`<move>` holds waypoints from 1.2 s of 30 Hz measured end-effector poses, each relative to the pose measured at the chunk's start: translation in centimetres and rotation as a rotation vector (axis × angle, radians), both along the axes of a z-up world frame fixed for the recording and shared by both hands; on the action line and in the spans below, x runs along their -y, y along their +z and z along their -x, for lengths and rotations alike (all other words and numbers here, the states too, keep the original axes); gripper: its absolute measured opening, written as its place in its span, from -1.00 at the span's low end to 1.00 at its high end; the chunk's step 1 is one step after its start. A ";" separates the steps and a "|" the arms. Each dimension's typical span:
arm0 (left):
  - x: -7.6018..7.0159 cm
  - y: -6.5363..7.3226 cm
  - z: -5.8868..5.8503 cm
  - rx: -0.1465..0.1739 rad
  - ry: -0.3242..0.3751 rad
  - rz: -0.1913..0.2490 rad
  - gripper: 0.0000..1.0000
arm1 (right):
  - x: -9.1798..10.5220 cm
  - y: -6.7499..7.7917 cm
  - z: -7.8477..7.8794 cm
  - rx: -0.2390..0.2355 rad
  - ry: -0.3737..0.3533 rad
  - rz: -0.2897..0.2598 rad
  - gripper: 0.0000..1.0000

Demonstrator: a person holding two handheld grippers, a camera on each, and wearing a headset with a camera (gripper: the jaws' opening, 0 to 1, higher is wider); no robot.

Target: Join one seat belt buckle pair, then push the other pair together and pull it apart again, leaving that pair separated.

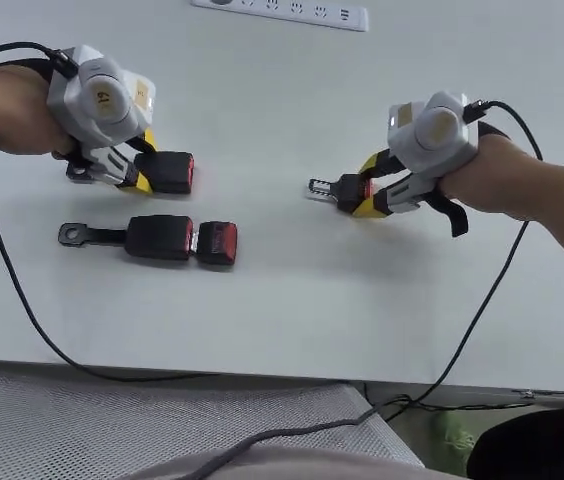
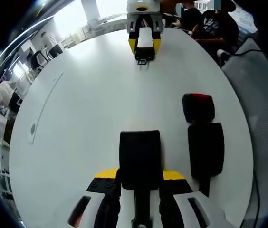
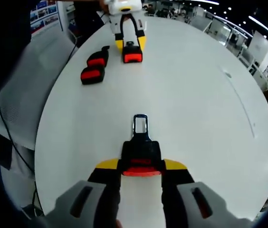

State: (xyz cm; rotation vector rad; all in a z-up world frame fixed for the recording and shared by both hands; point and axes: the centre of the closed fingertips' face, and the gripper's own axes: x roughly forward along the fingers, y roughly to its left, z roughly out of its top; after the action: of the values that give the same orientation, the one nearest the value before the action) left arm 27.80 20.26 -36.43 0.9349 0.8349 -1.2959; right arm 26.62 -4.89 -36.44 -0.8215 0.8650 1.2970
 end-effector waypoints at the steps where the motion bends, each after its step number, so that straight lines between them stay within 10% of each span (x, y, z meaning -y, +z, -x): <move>1: 0.0 0.0 0.0 0.003 -0.002 -0.002 -0.37 | -0.2 0.0 0.0 0.002 -0.002 -0.001 -0.35; 36: -0.1 -0.7 -0.3 0.012 -0.018 -0.044 -0.37 | -14.1 0.7 0.5 0.048 0.087 -0.104 -0.35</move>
State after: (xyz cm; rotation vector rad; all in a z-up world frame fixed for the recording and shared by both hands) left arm 28.14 20.38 -37.16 0.9862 0.8510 -1.2907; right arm 26.09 9.23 -35.76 -0.8117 0.7243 1.3816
